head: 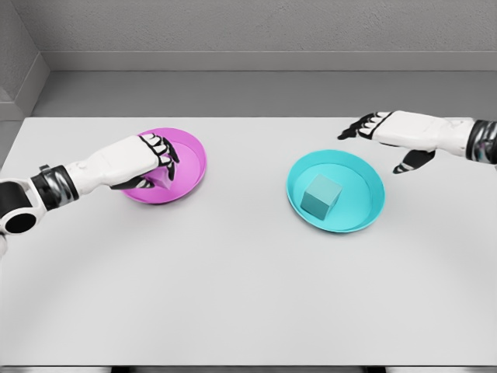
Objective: Place the blocks in the corresponding plates according to their colors
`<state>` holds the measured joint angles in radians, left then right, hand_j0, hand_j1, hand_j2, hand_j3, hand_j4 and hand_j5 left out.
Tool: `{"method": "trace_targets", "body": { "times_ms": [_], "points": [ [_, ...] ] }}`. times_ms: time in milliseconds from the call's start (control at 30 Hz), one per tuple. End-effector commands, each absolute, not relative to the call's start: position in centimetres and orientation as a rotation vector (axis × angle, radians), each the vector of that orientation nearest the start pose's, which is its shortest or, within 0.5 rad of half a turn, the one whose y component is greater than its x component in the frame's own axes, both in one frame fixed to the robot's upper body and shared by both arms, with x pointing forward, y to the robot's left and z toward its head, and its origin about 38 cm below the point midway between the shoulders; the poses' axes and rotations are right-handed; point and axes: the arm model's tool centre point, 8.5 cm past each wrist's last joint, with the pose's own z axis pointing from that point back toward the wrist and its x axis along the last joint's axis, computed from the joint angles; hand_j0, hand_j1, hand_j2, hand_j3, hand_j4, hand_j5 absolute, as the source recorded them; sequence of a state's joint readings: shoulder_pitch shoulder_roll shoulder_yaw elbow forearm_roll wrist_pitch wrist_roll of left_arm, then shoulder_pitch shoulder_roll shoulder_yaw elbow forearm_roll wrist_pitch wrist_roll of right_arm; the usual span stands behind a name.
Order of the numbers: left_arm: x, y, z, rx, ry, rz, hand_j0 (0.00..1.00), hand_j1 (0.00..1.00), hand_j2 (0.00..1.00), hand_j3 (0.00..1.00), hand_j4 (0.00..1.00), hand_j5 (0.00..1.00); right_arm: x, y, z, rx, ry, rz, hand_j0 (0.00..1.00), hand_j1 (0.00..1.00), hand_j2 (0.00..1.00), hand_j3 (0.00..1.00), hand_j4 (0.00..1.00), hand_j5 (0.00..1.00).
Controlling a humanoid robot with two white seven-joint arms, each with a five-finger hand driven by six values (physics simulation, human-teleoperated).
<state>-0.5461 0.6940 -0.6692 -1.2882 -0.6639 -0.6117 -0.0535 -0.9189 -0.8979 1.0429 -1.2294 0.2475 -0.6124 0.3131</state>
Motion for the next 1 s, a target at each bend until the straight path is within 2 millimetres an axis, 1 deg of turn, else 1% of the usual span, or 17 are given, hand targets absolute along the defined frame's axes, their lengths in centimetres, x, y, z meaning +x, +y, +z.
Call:
{"method": "trace_targets", "body": {
  "times_ms": [0,133,167,267,300,400,667,767,867,967],
  "points": [
    [43.9,28.2,13.7,0.519,-1.622,-1.921,0.41,0.41,0.41,0.41,0.41,0.41,46.3,-34.1,21.5,-0.39,-1.37,1.997,1.0,1.0,1.0,1.0,1.0,1.0],
    [45.0,28.3,13.5,0.531,-1.61,-1.895,0.42,0.42,0.42,0.42,0.42,0.42,46.0,-35.1,21.6,-0.39,-1.361,1.973,1.0,1.0,1.0,1.0,1.0,1.0],
    [45.1,28.1,13.4,0.526,-1.612,-1.892,0.42,0.42,0.42,0.42,0.42,0.42,46.0,-35.1,21.6,-0.389,-1.362,1.972,1.0,1.0,1.0,1.0,1.0,1.0],
    [45.7,28.3,13.1,0.532,-1.597,-1.875,0.42,0.42,0.42,0.42,0.42,0.42,45.9,-35.7,21.8,-0.396,-1.353,1.964,1.0,1.0,1.0,1.0,1.0,1.0],
    [45.7,28.0,13.0,0.529,-1.601,-1.873,0.42,0.42,0.42,0.42,0.42,0.42,45.8,-35.7,21.7,-0.395,-1.354,1.963,1.0,1.0,1.0,1.0,1.0,1.0],
    [46.2,28.3,12.7,0.531,-1.587,-1.857,0.42,0.42,0.42,0.42,0.42,0.42,45.7,-36.3,21.9,-0.398,-1.35,1.951,1.0,1.0,1.0,1.0,1.0,1.0],
    [47.2,28.7,11.7,0.533,-1.555,-1.816,0.43,0.43,0.43,0.43,0.43,0.43,45.4,-36.6,21.6,-0.394,-1.34,1.949,1.0,1.0,1.0,1.0,1.0,1.0],
    [47.4,28.5,10.6,0.525,-1.525,-1.815,0.43,0.43,0.43,0.43,0.43,0.43,45.3,-36.9,21.5,-0.392,-1.336,1.942,1.0,1.0,1.0,1.0,1.0,1.0],
    [47.8,28.8,10.4,0.531,-1.509,-1.802,0.43,0.43,0.43,0.43,0.43,0.43,45.3,-36.9,21.5,-0.39,-1.335,1.944,1.0,1.0,1.0,1.0,1.0,1.0],
    [47.9,28.6,10.0,0.521,-1.505,-1.793,0.43,0.43,0.43,0.43,0.43,0.43,45.3,-36.8,21.5,-0.386,-1.337,1.94,1.0,1.0,1.0,1.0,1.0,1.0]
  ]
}}
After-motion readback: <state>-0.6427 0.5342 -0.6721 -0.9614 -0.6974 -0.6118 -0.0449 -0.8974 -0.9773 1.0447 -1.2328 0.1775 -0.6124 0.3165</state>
